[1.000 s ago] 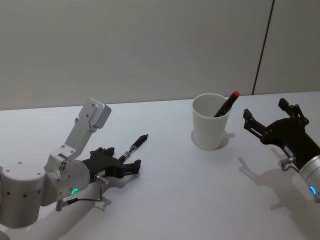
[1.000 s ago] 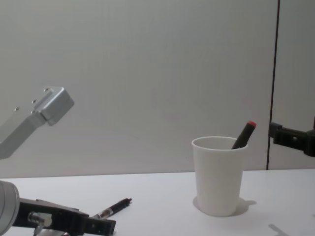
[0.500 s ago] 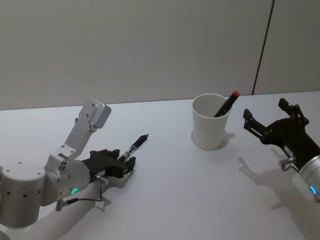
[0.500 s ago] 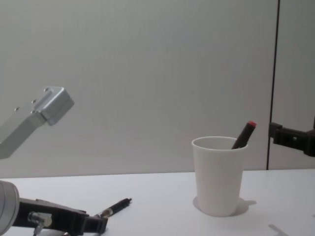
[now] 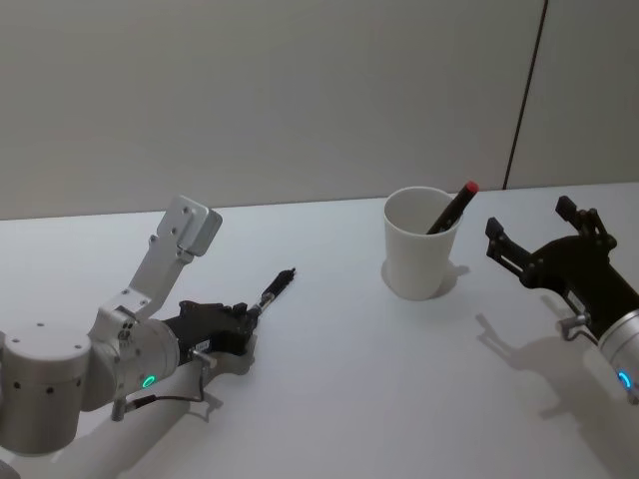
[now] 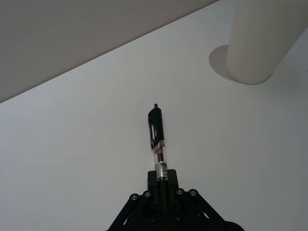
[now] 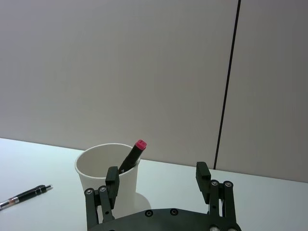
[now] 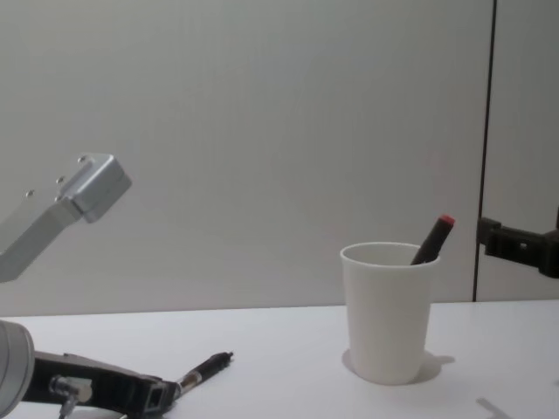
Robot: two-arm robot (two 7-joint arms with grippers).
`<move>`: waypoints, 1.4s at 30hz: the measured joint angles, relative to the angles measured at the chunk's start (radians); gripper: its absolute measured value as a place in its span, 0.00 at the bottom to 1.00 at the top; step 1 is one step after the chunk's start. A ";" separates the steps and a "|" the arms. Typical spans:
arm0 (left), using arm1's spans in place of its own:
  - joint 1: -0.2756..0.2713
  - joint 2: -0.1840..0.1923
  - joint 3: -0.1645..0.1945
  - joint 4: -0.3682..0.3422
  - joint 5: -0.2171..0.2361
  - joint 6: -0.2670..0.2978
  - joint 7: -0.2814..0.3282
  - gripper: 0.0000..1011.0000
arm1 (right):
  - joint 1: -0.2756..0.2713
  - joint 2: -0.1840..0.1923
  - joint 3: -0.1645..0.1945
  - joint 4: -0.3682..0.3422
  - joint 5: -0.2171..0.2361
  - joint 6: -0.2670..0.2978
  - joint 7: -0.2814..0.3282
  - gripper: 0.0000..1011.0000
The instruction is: Place the pen into the pen holder.
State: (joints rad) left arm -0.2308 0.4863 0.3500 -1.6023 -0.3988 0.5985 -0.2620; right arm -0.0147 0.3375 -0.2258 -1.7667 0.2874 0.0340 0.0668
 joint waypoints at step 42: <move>0.060 0.043 -0.049 -0.087 -0.105 -0.202 0.080 0.11 | 0.000 0.000 0.000 0.000 0.000 0.000 0.000 0.99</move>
State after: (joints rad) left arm -0.1703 0.5290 0.3015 -1.6888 -0.5040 0.3964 -0.1818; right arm -0.0146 0.3375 -0.2258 -1.7667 0.2874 0.0340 0.0668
